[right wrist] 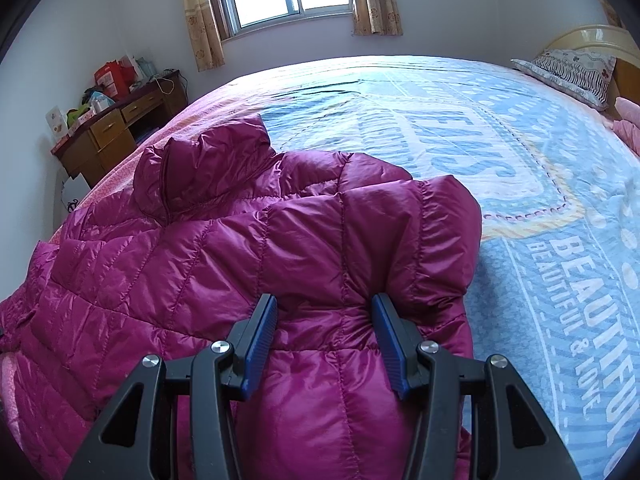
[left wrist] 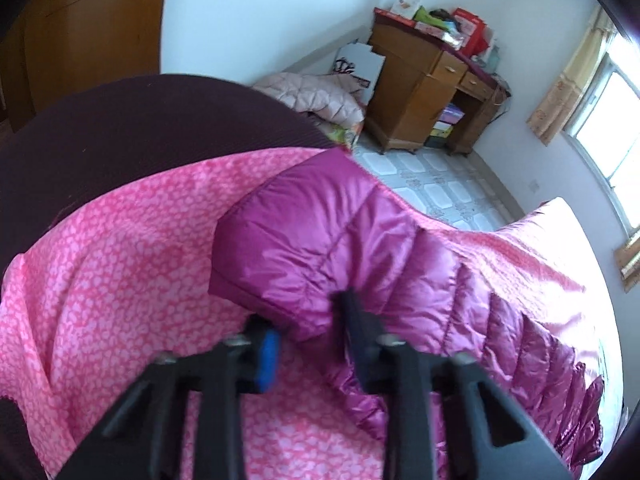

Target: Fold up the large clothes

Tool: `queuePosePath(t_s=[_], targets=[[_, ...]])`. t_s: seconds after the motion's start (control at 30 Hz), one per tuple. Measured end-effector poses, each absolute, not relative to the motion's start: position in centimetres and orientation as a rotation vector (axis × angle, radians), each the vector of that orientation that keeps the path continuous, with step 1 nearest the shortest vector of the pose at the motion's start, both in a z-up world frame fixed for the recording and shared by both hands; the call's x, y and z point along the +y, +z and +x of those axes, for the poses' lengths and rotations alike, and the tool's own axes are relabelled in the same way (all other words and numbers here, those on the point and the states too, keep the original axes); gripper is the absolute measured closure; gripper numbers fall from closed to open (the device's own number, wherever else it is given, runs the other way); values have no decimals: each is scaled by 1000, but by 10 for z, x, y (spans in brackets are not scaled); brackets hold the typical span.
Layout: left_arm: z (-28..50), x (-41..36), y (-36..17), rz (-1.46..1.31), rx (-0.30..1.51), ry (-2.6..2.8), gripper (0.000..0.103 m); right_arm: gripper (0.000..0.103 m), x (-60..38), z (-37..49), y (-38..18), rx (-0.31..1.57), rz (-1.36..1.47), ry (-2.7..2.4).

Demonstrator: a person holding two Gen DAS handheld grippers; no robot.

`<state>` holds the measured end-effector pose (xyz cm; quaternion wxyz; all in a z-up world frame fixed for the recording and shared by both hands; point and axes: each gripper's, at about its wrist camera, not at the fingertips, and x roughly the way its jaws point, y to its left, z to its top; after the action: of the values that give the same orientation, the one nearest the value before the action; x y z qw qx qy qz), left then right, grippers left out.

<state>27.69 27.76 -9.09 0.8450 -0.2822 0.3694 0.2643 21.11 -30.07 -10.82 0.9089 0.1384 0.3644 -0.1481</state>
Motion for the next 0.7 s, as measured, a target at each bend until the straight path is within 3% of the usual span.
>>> queuePosePath(t_s=[0.17, 0.47, 0.7], targets=[[276, 259, -62, -471, 691, 531, 95, 52, -301, 211, -108, 749, 291, -303], [247, 130, 20, -179, 449, 201, 95, 52, -303, 209, -108, 743, 302, -297], [234, -7, 6, 31, 469, -130, 95, 52, -306, 208, -108, 738, 313, -291]])
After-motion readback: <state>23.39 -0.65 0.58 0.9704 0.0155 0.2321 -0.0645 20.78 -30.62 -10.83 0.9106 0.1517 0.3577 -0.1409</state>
